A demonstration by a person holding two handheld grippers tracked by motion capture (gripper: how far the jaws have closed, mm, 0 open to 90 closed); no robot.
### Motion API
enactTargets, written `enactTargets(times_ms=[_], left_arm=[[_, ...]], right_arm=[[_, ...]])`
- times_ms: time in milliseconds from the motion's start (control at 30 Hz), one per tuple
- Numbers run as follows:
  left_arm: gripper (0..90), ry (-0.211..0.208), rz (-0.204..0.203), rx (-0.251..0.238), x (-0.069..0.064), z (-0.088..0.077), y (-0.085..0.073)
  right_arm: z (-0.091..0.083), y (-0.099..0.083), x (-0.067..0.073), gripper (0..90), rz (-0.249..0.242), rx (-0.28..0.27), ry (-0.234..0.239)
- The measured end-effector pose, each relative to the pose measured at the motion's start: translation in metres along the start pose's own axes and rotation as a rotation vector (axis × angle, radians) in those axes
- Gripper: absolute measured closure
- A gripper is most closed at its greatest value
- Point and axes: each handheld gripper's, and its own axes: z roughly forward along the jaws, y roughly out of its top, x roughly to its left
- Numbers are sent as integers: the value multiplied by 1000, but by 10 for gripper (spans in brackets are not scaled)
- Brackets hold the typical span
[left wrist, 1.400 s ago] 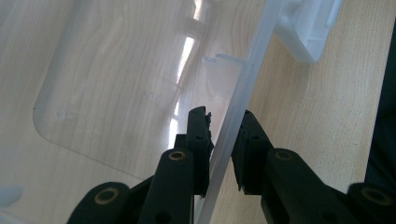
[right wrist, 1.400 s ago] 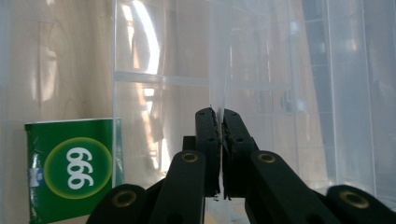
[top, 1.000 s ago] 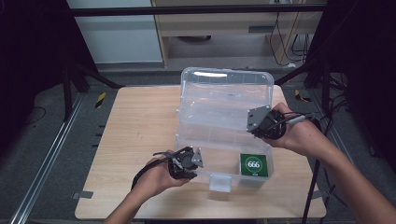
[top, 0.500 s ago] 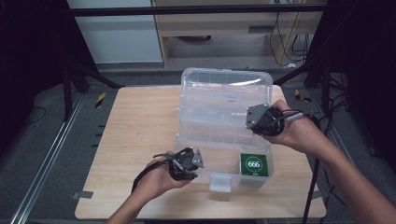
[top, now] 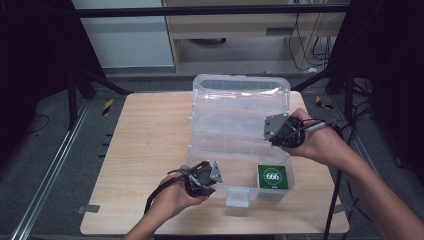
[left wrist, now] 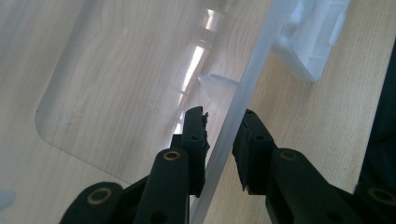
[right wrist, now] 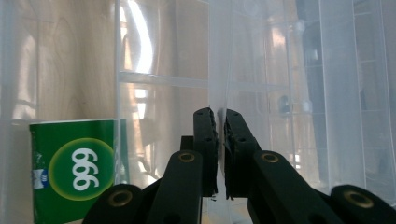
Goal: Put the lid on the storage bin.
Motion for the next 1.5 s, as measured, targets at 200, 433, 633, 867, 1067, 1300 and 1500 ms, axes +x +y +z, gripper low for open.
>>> enactTargets(times_ms=[200,433,633,867,1067,1300,1500], left_arm=[[736,10,2,4,-2,0,0],[724,36,-3,-5,-6,1,0],[718,44,-26,-17,-8,3,2],[746,53,-36,-49,-7,8,12],[743,52,-19,-47,-5,8,10],[741,59,-9,-45,-6,8,10],[733,69,-6,-46,-7,8,10]], right_arm=[[-5,-5,14,849,-1,-30,-14],[-9,-6,29,844,-27,-36,-18],[-8,-6,28,836,-33,-36,-17],[-1,-11,8,832,-16,-13,-9],[-3,-15,14,841,-16,-37,3],[-6,-20,27,840,-30,-38,20],[-6,-20,34,832,-38,-35,22]])
